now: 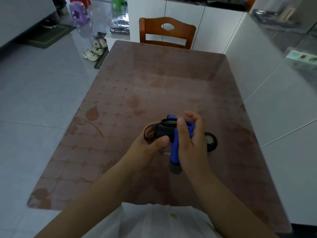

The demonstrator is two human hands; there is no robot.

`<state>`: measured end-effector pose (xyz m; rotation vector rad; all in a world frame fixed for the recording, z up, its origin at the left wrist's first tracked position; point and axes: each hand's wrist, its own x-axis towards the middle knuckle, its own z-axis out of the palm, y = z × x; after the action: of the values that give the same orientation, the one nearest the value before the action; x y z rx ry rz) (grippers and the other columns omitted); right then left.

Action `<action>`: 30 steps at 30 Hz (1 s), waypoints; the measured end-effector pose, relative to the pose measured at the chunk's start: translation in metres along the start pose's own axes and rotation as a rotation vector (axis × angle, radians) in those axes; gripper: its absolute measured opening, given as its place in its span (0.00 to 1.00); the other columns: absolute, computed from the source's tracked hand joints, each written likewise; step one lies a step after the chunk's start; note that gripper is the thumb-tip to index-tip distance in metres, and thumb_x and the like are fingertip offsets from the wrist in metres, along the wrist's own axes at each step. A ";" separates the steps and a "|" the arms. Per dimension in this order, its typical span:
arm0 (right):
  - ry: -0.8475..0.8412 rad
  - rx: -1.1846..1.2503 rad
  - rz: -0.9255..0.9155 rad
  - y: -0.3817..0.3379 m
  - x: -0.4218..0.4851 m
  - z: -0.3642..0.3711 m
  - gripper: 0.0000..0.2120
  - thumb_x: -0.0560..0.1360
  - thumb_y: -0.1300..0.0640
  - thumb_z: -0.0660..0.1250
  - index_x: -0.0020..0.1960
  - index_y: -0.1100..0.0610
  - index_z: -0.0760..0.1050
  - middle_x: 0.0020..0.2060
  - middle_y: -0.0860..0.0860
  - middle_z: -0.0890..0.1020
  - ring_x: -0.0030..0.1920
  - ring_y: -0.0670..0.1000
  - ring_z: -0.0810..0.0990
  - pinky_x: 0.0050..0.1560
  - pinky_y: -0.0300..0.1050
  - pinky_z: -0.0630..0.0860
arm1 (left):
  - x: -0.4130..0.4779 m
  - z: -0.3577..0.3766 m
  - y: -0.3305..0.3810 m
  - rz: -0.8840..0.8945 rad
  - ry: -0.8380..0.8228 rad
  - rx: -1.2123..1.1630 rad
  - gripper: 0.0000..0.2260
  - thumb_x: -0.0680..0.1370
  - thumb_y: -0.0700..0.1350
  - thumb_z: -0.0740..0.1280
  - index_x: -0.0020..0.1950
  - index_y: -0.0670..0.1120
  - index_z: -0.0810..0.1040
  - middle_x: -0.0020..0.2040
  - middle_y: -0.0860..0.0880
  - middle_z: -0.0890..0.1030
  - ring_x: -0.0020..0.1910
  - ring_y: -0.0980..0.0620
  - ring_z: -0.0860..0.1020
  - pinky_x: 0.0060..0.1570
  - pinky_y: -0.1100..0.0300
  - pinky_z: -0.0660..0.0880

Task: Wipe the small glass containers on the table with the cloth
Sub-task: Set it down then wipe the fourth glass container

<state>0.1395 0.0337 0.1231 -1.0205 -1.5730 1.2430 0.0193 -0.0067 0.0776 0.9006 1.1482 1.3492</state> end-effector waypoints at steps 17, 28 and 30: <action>0.222 0.169 0.198 0.011 0.002 -0.008 0.10 0.80 0.53 0.53 0.58 0.56 0.67 0.45 0.46 0.75 0.33 0.33 0.77 0.31 0.26 0.72 | -0.004 0.011 0.017 0.088 0.160 0.169 0.21 0.73 0.49 0.66 0.63 0.58 0.62 0.56 0.54 0.76 0.47 0.63 0.81 0.39 0.72 0.76; 0.222 0.055 -0.055 0.007 -0.005 0.001 0.05 0.79 0.60 0.56 0.55 0.56 0.64 0.44 0.48 0.73 0.37 0.36 0.77 0.37 0.28 0.73 | -0.004 0.016 0.007 -0.055 0.093 -0.005 0.41 0.57 0.58 0.79 0.65 0.48 0.71 0.61 0.50 0.79 0.59 0.51 0.79 0.52 0.60 0.79; 0.203 0.035 -0.031 0.009 0.001 -0.004 0.05 0.79 0.62 0.56 0.55 0.56 0.63 0.43 0.48 0.72 0.36 0.35 0.77 0.35 0.27 0.72 | -0.005 0.011 0.012 -0.057 0.035 -0.090 0.41 0.55 0.61 0.80 0.64 0.49 0.73 0.57 0.53 0.82 0.57 0.54 0.80 0.49 0.65 0.77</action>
<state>0.1438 0.0370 0.1152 -1.0612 -1.4011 1.1062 0.0271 -0.0090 0.0920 0.7767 1.1222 1.3633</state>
